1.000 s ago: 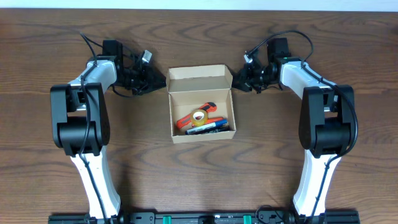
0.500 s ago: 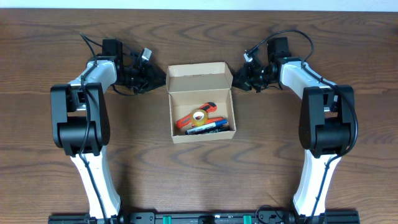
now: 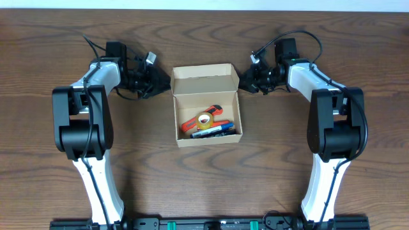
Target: Pack container
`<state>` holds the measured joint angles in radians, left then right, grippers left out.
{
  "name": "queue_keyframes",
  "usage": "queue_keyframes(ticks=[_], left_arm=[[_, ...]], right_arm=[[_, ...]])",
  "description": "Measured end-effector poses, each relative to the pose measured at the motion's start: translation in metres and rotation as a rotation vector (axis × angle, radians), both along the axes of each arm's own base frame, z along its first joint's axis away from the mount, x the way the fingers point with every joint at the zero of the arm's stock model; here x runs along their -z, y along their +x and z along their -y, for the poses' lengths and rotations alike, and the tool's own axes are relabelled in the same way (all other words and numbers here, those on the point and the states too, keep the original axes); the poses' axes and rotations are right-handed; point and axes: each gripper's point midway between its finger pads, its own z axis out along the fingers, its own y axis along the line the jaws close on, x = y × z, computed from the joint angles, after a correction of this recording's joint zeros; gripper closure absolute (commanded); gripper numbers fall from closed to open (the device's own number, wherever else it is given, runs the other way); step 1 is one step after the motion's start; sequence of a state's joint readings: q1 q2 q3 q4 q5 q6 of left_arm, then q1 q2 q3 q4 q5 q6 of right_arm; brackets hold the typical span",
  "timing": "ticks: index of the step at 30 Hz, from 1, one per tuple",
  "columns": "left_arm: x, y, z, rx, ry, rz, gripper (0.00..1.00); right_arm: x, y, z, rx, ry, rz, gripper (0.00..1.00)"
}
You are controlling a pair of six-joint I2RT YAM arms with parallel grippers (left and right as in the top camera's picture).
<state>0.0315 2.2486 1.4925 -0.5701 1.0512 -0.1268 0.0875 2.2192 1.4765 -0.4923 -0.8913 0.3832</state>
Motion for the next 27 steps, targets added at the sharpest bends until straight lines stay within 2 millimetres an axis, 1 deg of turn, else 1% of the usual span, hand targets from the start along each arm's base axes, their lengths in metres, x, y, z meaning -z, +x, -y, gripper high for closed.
queue_keyframes(ticks=[8,12,15,22,27], left_arm=[[0.002,-0.019,0.007,0.029,-0.002,-0.082,0.94],[0.001,-0.019,0.01,0.045,-0.005,-0.062,0.94],[-0.004,-0.015,0.015,0.058,-0.033,-0.023,0.94],[-0.011,-0.013,0.019,0.069,-0.076,0.006,0.94],[-0.023,-0.014,0.024,0.101,-0.149,0.054,0.94]], right_arm=[[0.0,0.0,0.0,0.0,0.0,0.0,0.99],[0.0,0.0,0.0,0.0,0.0,0.0,0.99],[-0.003,0.001,-0.002,-0.005,0.016,0.008,0.99],[-0.016,0.003,-0.011,-0.038,0.096,0.049,0.99],[-0.028,0.0,-0.018,-0.081,0.17,0.08,0.99]])
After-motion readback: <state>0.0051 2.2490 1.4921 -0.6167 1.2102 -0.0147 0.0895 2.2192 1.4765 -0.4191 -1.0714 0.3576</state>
